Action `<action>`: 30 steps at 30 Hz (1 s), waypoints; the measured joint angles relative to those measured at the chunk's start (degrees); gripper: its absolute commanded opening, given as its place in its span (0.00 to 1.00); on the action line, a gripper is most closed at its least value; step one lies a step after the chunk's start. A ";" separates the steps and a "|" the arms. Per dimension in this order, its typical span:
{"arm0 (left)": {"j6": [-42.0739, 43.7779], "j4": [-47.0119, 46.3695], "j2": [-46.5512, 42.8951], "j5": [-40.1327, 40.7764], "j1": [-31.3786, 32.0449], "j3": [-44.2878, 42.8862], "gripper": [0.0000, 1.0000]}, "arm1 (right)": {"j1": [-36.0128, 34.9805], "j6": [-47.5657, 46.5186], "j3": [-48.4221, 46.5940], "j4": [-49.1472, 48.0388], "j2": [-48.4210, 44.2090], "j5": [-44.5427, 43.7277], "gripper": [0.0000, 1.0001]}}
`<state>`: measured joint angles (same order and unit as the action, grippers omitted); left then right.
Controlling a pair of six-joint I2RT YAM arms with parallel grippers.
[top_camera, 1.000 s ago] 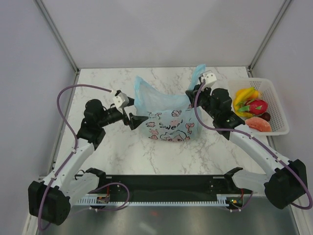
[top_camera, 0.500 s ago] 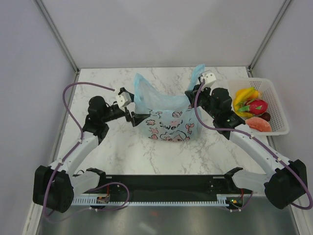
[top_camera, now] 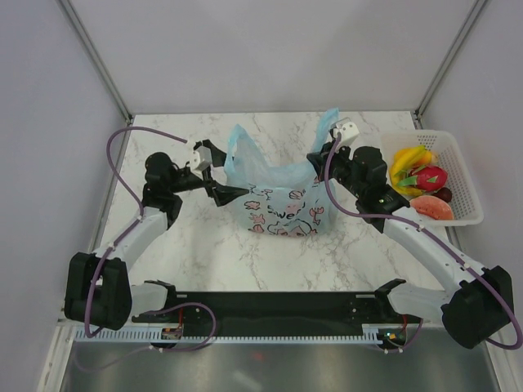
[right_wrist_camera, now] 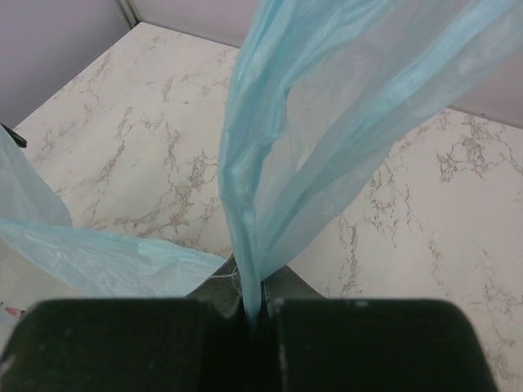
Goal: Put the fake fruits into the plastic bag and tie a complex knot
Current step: Adjust the plastic bag at the center of the board.
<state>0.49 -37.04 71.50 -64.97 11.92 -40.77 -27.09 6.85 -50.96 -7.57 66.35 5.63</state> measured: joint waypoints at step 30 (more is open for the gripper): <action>-2.89 -4.46 5.14 -1.18 0.04 -2.78 1.00 | -0.55 0.68 -2.89 1.73 1.31 14.49 0.00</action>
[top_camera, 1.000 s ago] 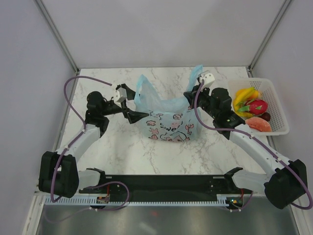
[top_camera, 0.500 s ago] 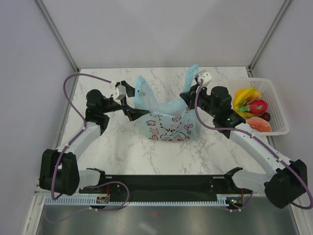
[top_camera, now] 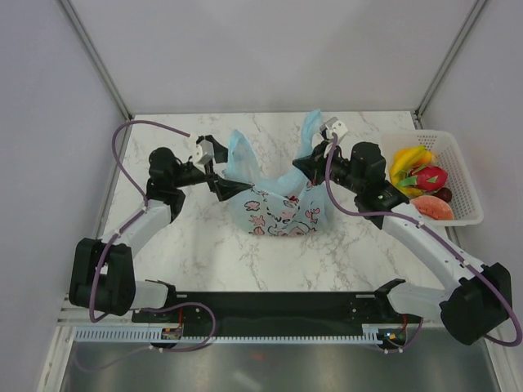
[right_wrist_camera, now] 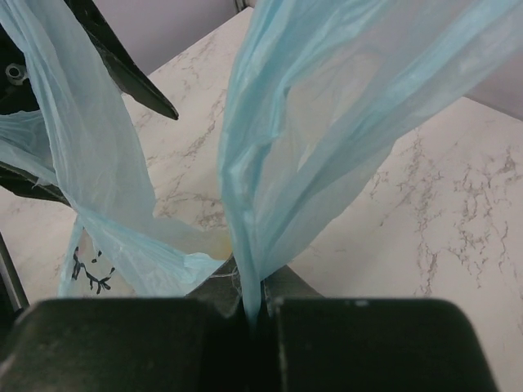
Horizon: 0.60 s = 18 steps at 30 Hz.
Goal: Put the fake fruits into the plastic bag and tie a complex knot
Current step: Adjust the plastic bag at the center of the board.
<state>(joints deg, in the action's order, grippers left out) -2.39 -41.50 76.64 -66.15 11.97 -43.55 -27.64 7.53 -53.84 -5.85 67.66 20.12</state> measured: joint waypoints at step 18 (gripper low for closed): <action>-2.10 -0.68 2.08 -6.10 2.01 -3.28 1.00 | -0.94 3.06 -1.92 -5.03 5.70 9.94 0.00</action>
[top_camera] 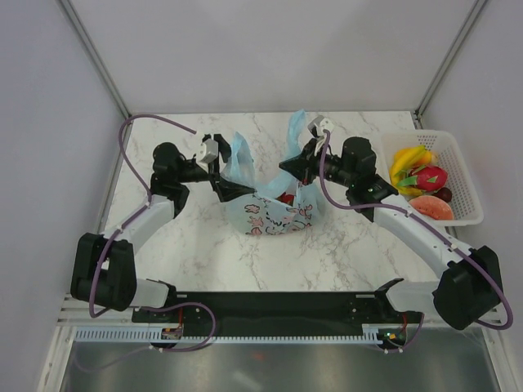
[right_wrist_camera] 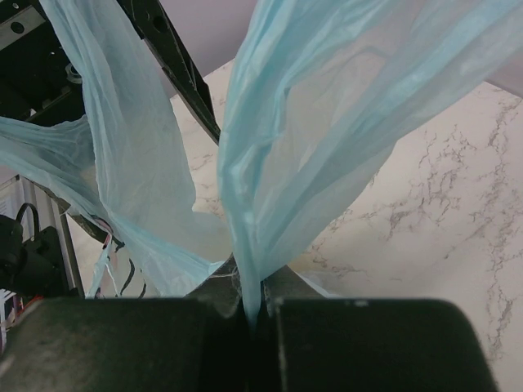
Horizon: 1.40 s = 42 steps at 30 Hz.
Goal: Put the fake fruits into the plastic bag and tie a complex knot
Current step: Adjust the plastic bag at the center of the board.
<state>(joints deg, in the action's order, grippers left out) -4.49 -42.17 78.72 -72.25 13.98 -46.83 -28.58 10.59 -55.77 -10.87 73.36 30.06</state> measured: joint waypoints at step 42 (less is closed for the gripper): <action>5.38 30.01 -10.91 33.33 14.82 -6.86 0.02 | -7.65 0.09 0.37 15.45 -6.21 -50.58 0.00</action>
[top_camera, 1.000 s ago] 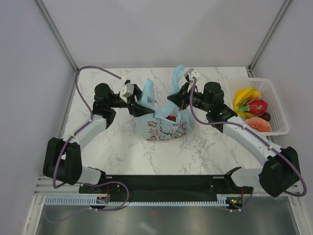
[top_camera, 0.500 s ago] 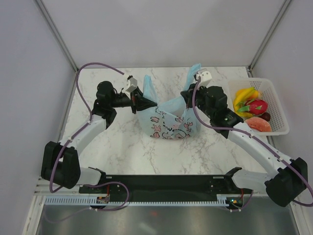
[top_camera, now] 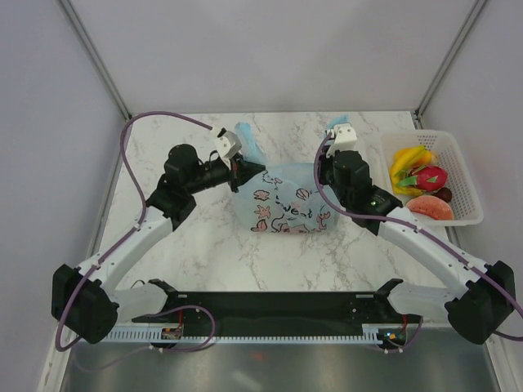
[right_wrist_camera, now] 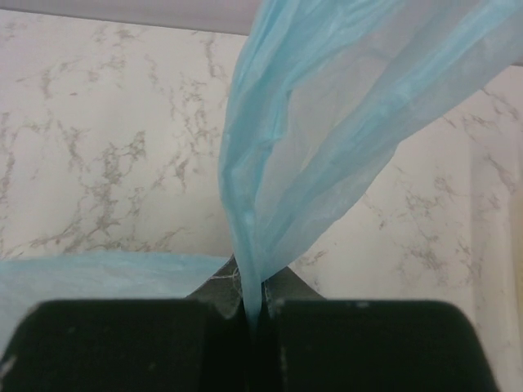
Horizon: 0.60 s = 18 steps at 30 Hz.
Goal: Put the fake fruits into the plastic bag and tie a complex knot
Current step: Adjust the plastic bag at the center of the board.
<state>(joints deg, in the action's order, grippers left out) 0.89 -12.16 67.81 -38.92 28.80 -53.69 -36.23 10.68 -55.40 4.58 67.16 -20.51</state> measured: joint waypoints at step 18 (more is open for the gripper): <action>0.09 2.58 -3.52 15.85 0.15 3.10 0.02 | -0.33 1.03 1.11 -0.28 -1.49 -1.14 0.00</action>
<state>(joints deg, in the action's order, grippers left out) 0.97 -9.58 64.29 -23.07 28.95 -50.59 -36.56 11.70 -54.28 4.29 65.67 -21.65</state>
